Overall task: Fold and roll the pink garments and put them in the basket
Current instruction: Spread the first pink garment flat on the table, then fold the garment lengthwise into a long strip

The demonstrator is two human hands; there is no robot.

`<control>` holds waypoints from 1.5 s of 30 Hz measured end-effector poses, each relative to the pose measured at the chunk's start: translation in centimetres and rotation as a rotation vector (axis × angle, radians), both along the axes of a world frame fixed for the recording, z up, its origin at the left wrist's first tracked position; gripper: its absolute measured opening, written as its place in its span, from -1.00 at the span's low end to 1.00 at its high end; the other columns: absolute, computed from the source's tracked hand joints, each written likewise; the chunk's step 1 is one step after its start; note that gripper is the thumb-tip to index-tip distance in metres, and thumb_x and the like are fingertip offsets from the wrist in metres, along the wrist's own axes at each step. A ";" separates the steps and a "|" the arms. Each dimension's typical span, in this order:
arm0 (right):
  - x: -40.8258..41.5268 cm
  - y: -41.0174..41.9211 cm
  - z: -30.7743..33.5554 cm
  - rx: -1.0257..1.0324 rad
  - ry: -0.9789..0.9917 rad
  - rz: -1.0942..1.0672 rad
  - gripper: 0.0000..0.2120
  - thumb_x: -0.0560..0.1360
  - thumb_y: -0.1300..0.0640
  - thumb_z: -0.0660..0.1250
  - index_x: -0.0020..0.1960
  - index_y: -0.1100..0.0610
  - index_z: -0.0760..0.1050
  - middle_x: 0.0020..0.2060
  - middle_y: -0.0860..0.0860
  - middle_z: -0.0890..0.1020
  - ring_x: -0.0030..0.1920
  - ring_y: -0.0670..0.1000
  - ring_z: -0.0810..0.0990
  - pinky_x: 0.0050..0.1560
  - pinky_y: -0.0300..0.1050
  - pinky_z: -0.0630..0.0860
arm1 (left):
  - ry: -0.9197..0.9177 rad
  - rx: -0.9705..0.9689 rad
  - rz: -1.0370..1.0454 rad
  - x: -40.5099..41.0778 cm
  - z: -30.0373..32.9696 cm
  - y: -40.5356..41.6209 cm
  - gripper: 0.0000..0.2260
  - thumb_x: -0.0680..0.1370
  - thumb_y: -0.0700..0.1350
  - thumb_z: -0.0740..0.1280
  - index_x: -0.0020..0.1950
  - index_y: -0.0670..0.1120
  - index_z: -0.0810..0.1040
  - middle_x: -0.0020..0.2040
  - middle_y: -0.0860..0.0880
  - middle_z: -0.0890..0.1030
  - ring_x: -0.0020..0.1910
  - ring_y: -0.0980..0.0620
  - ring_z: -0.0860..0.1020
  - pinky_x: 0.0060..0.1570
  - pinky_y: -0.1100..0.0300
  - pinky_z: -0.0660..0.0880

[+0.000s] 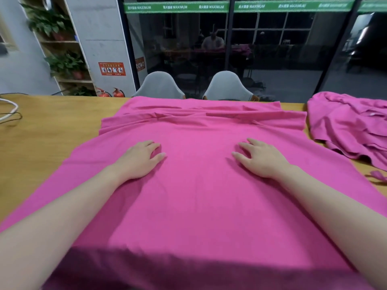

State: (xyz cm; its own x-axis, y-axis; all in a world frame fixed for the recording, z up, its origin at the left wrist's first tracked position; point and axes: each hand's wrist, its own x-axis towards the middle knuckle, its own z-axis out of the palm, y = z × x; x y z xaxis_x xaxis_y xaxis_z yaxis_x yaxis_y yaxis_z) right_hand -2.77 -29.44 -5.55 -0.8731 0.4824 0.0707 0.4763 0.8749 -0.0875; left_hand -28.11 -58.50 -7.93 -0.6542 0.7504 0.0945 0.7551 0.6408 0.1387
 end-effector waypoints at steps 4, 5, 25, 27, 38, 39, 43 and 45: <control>5.0 -3.4 0.4 -0.035 -0.031 0.000 -0.30 0.59 -0.41 0.00 0.60 -0.06 0.24 0.61 0.06 0.21 0.59 0.09 0.20 0.56 0.07 0.16 | -0.071 -0.014 0.013 4.2 0.2 -3.8 -0.33 0.64 0.33 0.07 0.63 -0.05 0.24 0.63 -0.11 0.23 0.61 -0.08 0.17 0.59 -0.03 0.10; 6.1 -4.0 0.4 -0.040 -0.041 -0.005 -0.29 0.59 -0.42 0.00 0.61 -0.06 0.23 0.61 0.06 0.21 0.59 0.09 0.20 0.56 0.07 0.16 | -0.084 -0.020 0.017 5.2 0.2 -4.6 -0.31 0.62 0.34 0.06 0.64 -0.05 0.22 0.63 -0.13 0.21 0.62 -0.09 0.15 0.59 -0.03 0.07; 10.3 -5.8 -1.7 -0.066 -0.087 -0.099 -0.08 0.44 -0.60 -0.16 0.66 -0.13 -0.02 0.66 0.06 0.00 0.65 0.07 -0.07 0.62 0.12 -0.09 | -0.045 -0.093 0.116 10.0 0.3 -7.1 -0.20 0.55 0.50 -0.10 0.68 0.08 0.02 0.68 -0.03 -0.01 0.65 -0.06 -0.02 0.61 -0.06 -0.05; 9.1 -4.9 -1.6 -0.060 -0.088 -0.107 -0.09 0.45 -0.59 -0.16 0.66 -0.13 -0.02 0.66 0.07 0.00 0.65 0.08 -0.06 0.62 0.12 -0.09 | -0.051 -0.086 0.122 9.0 0.4 -6.2 -0.20 0.55 0.50 -0.09 0.68 0.09 0.01 0.68 -0.02 -0.02 0.65 -0.05 -0.03 0.61 -0.05 -0.06; 1.1 1.5 -1.3 -0.049 -0.082 -0.109 -0.16 0.50 -0.54 -0.10 0.66 -0.14 0.01 0.66 0.03 0.03 0.64 0.05 -0.01 0.60 0.11 -0.05 | -0.030 -0.061 0.127 0.9 0.2 0.5 -0.23 0.57 0.47 -0.07 0.68 0.09 0.02 0.68 0.00 -0.02 0.65 -0.03 -0.04 0.61 -0.04 -0.07; 0.3 2.1 -1.2 -0.047 -0.082 -0.107 -0.17 0.50 -0.54 -0.09 0.66 -0.14 0.02 0.66 0.02 0.03 0.64 0.04 -0.01 0.60 0.12 -0.04 | -0.027 -0.063 0.130 0.2 0.2 1.1 -0.24 0.57 0.47 -0.07 0.68 0.10 0.02 0.68 0.00 -0.02 0.65 -0.02 -0.04 0.61 -0.05 -0.07; -2.3 4.4 -1.1 -0.048 -0.080 -0.102 -0.18 0.51 -0.54 -0.09 0.65 -0.15 0.03 0.66 0.02 0.04 0.64 0.04 0.00 0.59 0.12 -0.02 | -0.023 -0.065 0.139 -2.3 0.1 3.3 -0.25 0.58 0.46 -0.06 0.68 0.10 0.02 0.68 0.00 -0.01 0.65 -0.02 -0.03 0.61 -0.04 -0.06; -3.4 5.3 -1.1 -0.044 -0.076 -0.097 -0.18 0.51 -0.53 -0.09 0.65 -0.15 0.03 0.65 0.01 0.04 0.64 0.04 0.00 0.60 0.11 -0.02 | -0.023 -0.061 0.138 -3.2 0.2 4.1 -0.26 0.58 0.45 -0.06 0.68 0.09 0.02 0.68 0.00 -0.01 0.65 -0.02 -0.03 0.61 -0.04 -0.07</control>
